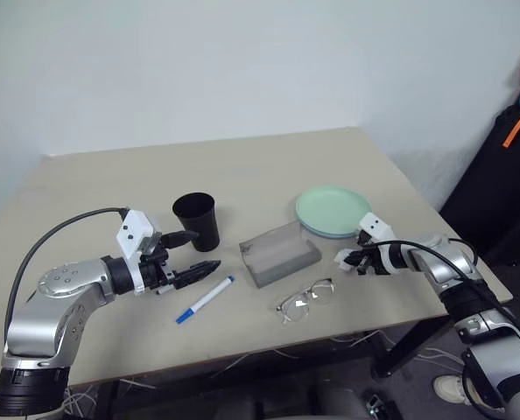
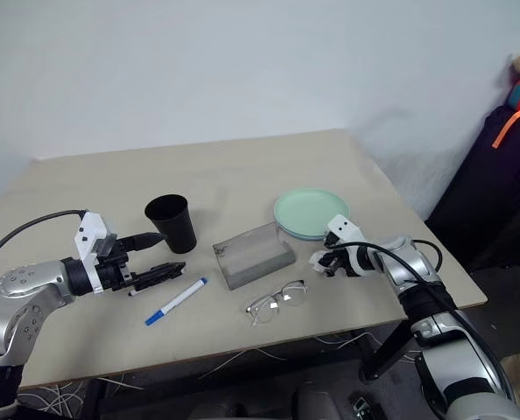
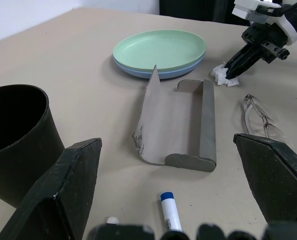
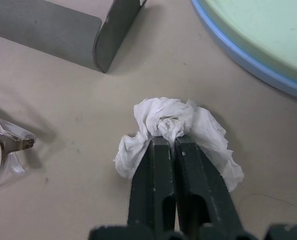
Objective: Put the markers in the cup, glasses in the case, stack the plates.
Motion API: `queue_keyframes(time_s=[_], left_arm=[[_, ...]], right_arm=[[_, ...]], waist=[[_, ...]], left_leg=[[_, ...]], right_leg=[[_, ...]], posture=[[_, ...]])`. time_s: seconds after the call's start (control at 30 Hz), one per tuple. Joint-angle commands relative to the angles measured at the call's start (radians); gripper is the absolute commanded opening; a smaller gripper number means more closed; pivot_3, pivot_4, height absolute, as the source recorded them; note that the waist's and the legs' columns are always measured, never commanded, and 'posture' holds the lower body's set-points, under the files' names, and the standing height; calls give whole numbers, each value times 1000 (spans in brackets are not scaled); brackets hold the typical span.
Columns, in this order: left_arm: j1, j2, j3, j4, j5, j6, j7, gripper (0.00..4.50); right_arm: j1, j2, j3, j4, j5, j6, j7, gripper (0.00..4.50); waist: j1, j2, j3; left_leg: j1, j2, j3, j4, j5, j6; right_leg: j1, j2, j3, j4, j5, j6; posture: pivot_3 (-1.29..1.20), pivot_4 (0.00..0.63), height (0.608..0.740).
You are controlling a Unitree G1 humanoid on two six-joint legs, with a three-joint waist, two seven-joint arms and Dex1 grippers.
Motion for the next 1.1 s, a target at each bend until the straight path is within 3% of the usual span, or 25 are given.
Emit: queue_keyframes(time_s=[0.03,0.23,0.53,0.87,0.97,1.1], left_arm=[[-21,1,5,-25,-10,-12,2,4500],[-27,3,6,-14,-7,-18,-4,4500],[-49,-2,-7,-1,-2,-23,-10,4500],[-37,-8,-2,-18,-5,-22,4,4500],[-30,-8,1,-25,-8,-21,9,4500],[-23,-11,-2,-30,-9,-23,14,4500]], right_arm=[[-35,0,-15,-6,-5,-19,15,36],[-120,-1,-98,-73,96,32,94,36],[-349,152,-153,315,2,-149,-174,36],[-491,244,-174,724,-100,-398,-415,36],[-506,250,-183,766,-116,-429,-446,688],[-512,243,-190,775,-126,-440,-433,2023]], waist=[[0,0,0],[-1,1,0],[-3,-1,0],[-4,0,0],[-4,0,0],[-5,0,0]], left_leg=[[0,0,0,0,0,0],[0,0,0,0,0,0],[7,1,0,-2,0,0],[0,-1,0,-2,0,0],[0,-1,-1,-2,0,0],[2,-1,-1,-2,0,0]], right_leg=[[0,0,0,0,0,0],[0,0,0,0,0,0],[4,0,-1,0,0,0],[0,-1,1,-1,1,1],[0,0,1,0,1,0],[2,0,1,-1,0,0]], posture=[[0,0,732],[0,0,732],[0,0,732],[0,0,732],[0,0,732],[0,0,732]])
